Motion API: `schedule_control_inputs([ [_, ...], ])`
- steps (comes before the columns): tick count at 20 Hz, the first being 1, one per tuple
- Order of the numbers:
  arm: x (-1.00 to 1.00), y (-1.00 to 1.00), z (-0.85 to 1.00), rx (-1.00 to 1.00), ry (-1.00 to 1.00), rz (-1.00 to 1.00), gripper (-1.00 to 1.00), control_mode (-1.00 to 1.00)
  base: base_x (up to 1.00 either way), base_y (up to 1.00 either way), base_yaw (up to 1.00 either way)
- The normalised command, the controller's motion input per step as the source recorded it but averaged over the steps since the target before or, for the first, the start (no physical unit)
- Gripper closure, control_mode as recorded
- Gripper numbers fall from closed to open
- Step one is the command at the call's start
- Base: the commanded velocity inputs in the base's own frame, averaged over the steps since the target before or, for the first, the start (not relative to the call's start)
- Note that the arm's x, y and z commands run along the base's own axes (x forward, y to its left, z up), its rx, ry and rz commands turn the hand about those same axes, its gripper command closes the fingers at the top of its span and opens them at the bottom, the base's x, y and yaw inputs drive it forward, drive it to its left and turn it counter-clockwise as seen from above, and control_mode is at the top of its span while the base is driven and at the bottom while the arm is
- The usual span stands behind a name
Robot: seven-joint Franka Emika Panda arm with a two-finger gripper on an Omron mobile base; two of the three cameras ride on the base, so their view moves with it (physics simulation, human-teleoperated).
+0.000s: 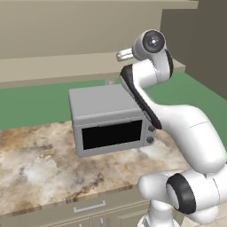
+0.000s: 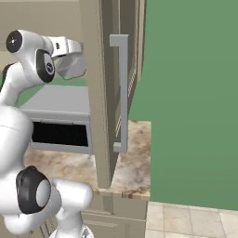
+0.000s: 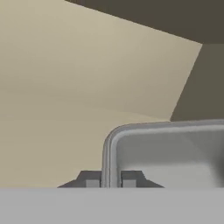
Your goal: Retrieve the tupperware and aluminum foil from the cabinet and place them on the dining counter near the plate with tomato and avocado to prepare for storing leftovers.
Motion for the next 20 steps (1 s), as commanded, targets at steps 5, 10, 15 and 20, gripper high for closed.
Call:
schedule_control_inputs([
  [5, -1.00, 0.06, 0.11, -0.11, 0.16, 0.00, 1.00, -1.00, 0.00, 0.00, 0.00],
  [10, -0.96, -0.04, 0.00, -0.06, 0.10, 0.00, 1.00, -1.00, 0.00, 0.00, 0.00],
  [15, -0.60, -0.03, 0.00, -0.04, 0.16, 0.03, 1.00, -1.00, 0.00, 0.00, 0.00],
  [20, -0.11, 0.01, 0.00, -0.02, 0.05, 0.01, 1.00, 1.00, -0.64, 0.25, 0.02],
])
